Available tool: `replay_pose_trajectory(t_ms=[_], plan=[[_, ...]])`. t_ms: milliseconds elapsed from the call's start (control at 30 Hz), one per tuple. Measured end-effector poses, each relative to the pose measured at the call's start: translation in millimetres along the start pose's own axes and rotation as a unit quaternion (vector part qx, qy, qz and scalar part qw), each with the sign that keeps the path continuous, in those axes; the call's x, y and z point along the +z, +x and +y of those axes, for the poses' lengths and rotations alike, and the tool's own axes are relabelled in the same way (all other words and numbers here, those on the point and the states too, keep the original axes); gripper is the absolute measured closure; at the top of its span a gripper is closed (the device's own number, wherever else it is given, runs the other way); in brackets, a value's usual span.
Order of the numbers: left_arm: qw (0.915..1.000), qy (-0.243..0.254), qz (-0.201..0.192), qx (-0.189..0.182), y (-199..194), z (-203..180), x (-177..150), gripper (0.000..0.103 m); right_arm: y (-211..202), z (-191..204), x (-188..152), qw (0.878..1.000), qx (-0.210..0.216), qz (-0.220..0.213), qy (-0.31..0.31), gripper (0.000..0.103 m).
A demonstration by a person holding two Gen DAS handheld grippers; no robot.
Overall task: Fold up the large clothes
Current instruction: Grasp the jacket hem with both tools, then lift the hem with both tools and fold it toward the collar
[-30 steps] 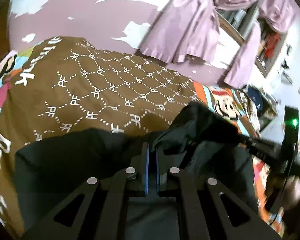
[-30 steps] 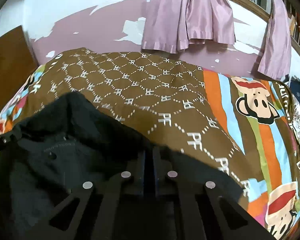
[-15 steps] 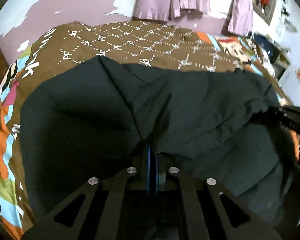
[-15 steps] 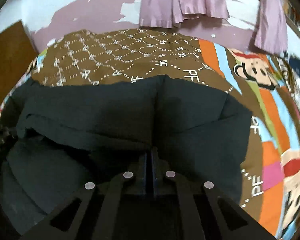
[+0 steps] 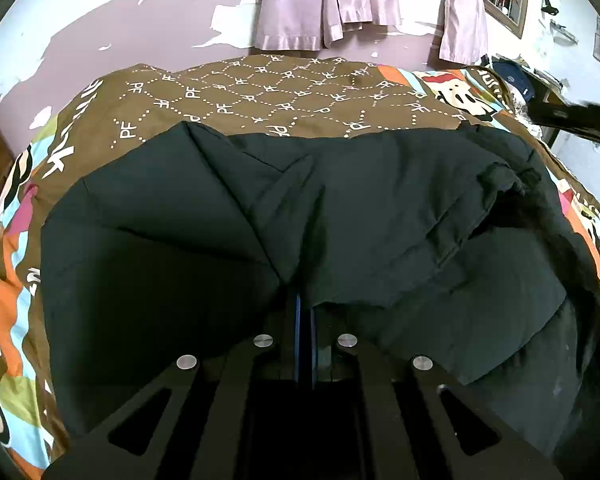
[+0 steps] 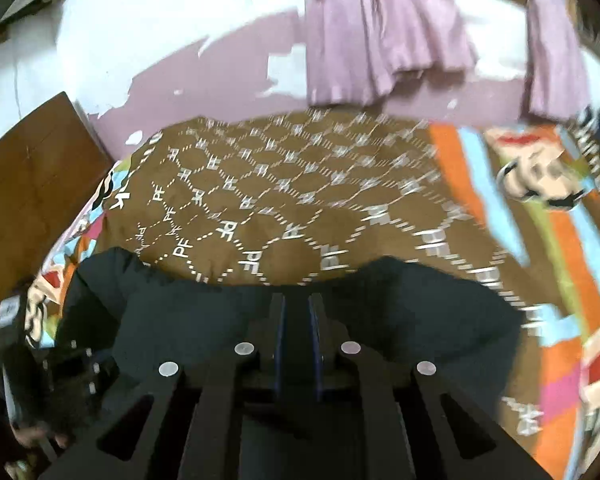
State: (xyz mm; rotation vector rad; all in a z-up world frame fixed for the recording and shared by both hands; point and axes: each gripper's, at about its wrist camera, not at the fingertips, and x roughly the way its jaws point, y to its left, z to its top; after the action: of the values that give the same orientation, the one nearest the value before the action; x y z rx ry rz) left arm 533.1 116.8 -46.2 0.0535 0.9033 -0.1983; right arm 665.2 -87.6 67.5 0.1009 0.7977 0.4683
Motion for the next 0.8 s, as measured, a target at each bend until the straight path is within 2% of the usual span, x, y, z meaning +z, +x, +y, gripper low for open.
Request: replay_pose_trajectory(t_ms=[133, 267, 367, 433, 533, 600, 700, 733, 767, 800], plan=[[0.9999, 0.011, -0.008, -0.006, -4.3, -0.9, 1.6, 0.101, 37.4, -2.1, 1.5, 0.999, 0.014, 0.034, 0.016, 0.092], [0.9977, 0.002, -0.045, -0.050, -23.3, 4.9, 3.0, 0.101, 40.6, -6.6, -14.7, 0.999, 0.035, 0.042, -0.001, 0.092], [0.9922, -0.002, -0.096, -0.080, -50.3, 7.1, 2.6, 0.098, 37.9, -9.4, -27.3, 0.998, 0.052, 0.046, -0.008, 0.092], [0.9851, 0.000, -0.141, -0.099, -70.1, 2.3, 6.6, 0.098, 37.3, -11.8, -32.9, 0.997, 0.065, 0.049, -0.002, 0.092], [0.9793, -0.001, -0.158, -0.127, -77.8, -10.3, 26.9, 0.098, 35.1, -15.7, -41.4, 0.994, 0.088, 0.057, 0.001, 0.092], [0.9834, -0.003, -0.131, -0.126, -64.5, -21.8, 44.4, 0.098, 33.8, -17.8, -46.5, 0.993, 0.096, 0.070, -0.006, 0.093], [0.9910, -0.021, -0.025, -0.130, -15.8, -32.1, 62.2, 0.098, 38.0, -21.6, -51.8, 0.991, 0.093, 0.095, -0.020, 0.097], [0.9924, -0.024, 0.026, -0.118, 6.2, -35.7, 62.5, 0.098, 42.3, -22.8, -54.7, 0.990, 0.089, 0.107, -0.024, 0.098], [0.9918, -0.026, 0.054, -0.113, 19.7, -37.8, 59.8, 0.098, 48.8, -24.2, -59.8, 0.989, 0.084, 0.119, -0.028, 0.100], [0.9905, -0.030, 0.064, -0.118, 29.8, -37.1, 56.4, 0.098, 53.3, -25.2, -63.1, 0.988, 0.081, 0.124, -0.029, 0.102]])
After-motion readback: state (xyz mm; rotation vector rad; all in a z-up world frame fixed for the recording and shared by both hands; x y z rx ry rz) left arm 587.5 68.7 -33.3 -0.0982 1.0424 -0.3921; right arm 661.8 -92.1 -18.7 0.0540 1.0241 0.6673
